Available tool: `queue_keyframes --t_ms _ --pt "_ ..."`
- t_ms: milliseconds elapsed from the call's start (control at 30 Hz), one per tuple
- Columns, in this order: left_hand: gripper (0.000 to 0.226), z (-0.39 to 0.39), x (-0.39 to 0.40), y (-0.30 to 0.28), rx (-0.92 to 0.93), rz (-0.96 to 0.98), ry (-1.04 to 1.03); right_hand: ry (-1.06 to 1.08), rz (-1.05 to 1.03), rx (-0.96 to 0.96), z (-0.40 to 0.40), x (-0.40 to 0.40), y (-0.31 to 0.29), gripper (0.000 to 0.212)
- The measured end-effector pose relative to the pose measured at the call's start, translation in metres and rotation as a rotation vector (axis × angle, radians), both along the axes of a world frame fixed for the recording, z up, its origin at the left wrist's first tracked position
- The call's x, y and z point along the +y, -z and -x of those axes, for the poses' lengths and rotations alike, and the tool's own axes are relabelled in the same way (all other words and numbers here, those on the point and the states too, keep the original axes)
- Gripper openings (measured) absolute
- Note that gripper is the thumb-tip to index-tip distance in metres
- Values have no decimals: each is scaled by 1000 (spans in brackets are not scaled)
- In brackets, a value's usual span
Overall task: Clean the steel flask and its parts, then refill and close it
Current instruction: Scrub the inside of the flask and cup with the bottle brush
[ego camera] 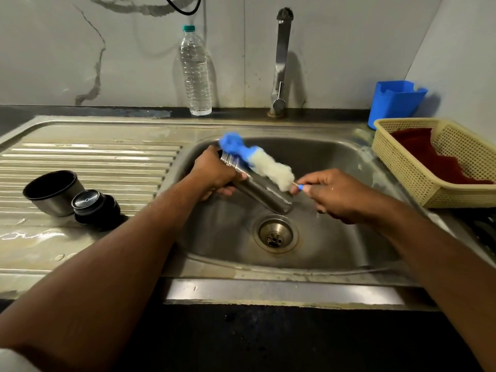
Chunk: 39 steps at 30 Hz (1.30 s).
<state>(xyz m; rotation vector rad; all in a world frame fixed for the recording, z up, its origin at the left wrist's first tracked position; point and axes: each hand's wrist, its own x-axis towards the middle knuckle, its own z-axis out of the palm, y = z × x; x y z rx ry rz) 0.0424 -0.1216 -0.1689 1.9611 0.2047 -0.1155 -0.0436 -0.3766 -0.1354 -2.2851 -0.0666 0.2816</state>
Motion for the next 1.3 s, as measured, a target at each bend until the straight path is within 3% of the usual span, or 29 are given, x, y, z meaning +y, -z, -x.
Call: queue_keyframes --t_ms 67,233,367,433,600,633,733,800,967,1000,1100,1167,1233,1300 --pt "61 -3 0 2 4 -8 -6 -29 -100 74 0 2 -2 30" --pt "67 -7 1 5 8 -11 -34 91 294 114 4 -7 4 23" --pt "64 -6 1 4 6 -8 -57 46 3 176 3 1 -2 27" --pt "65 -7 1 4 5 10 -74 34 -41 197 1 3 -4 30" --pt "63 -10 2 5 -5 29 -99 69 419 81 4 -7 3 17" --pt "63 -10 2 6 -4 23 -99 65 374 72 4 -7 4 18" --pt "62 -12 6 9 9 9 -85 -37 -19 133 6 2 -2 25" --pt "66 -13 8 10 27 3 -73 -78 -84 169 6 5 -4 27" --pt "75 -15 7 11 24 -5 -124 51 501 97 4 -10 5 17" --pt "76 -16 7 13 23 -11 -126 47 472 94 4 -10 7 18" --pt "76 -15 8 11 36 -10 -120 -54 17 160 6 -2 2 25" --pt "69 -16 8 12 33 -24 -108 -104 -93 204 6 2 -1 28" --pt "69 -16 8 12 32 -13 -150 -49 76 192 4 -1 1 23" --pt "73 -16 7 11 19 -12 -173 36 387 169 4 -7 5 16"
